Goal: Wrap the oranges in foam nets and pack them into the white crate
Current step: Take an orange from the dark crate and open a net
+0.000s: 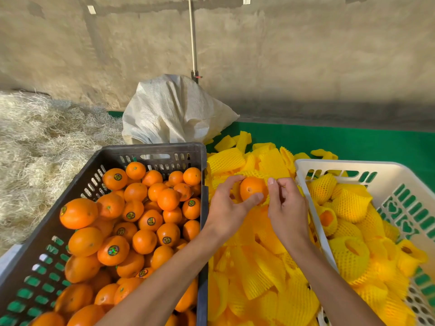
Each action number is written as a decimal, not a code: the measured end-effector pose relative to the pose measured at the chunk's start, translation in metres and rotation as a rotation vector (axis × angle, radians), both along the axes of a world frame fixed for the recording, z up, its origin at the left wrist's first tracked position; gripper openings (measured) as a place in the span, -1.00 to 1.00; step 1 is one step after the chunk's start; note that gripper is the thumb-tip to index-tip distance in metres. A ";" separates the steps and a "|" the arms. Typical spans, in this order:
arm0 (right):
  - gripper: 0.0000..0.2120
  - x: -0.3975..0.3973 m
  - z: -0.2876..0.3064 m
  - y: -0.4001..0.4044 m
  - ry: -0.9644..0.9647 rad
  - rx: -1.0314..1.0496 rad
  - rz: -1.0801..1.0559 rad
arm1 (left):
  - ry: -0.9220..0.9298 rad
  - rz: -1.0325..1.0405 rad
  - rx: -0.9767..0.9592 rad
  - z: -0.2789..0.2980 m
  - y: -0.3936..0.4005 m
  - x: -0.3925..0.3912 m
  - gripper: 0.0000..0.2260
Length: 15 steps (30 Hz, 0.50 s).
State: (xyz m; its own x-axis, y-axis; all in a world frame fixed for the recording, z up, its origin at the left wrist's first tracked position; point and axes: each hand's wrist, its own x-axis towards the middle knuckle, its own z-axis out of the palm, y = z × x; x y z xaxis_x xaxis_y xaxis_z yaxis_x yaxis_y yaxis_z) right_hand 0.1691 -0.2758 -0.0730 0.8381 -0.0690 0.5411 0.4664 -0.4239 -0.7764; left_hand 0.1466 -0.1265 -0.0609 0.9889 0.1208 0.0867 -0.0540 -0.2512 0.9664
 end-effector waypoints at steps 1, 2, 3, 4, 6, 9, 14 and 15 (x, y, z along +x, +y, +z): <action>-0.79 0.000 0.001 -0.001 -0.024 -0.006 -0.009 | -0.032 -0.004 0.109 -0.002 -0.001 0.000 -0.50; -0.80 -0.001 0.001 -0.001 -0.050 -0.018 -0.003 | -0.047 -0.004 0.171 -0.002 -0.001 -0.001 -0.50; -0.82 -0.003 0.002 -0.001 -0.077 -0.038 0.019 | -0.053 0.001 0.199 -0.002 -0.001 -0.002 -0.51; -0.85 -0.005 0.002 -0.001 -0.107 -0.062 0.050 | -0.057 0.018 0.207 -0.001 -0.002 -0.002 -0.53; -0.86 -0.009 0.002 0.002 -0.183 -0.110 0.117 | -0.075 0.079 0.189 0.001 -0.002 -0.003 -0.60; -0.83 -0.009 0.002 0.006 -0.268 -0.136 0.165 | -0.074 0.142 0.010 0.004 -0.002 -0.006 -0.60; -0.51 -0.009 0.005 0.003 0.132 -0.004 0.038 | -0.063 0.179 -0.119 0.011 0.003 -0.009 -0.41; -0.38 -0.009 0.006 0.005 0.296 0.021 0.046 | -0.086 0.175 -0.095 0.013 0.004 -0.009 -0.37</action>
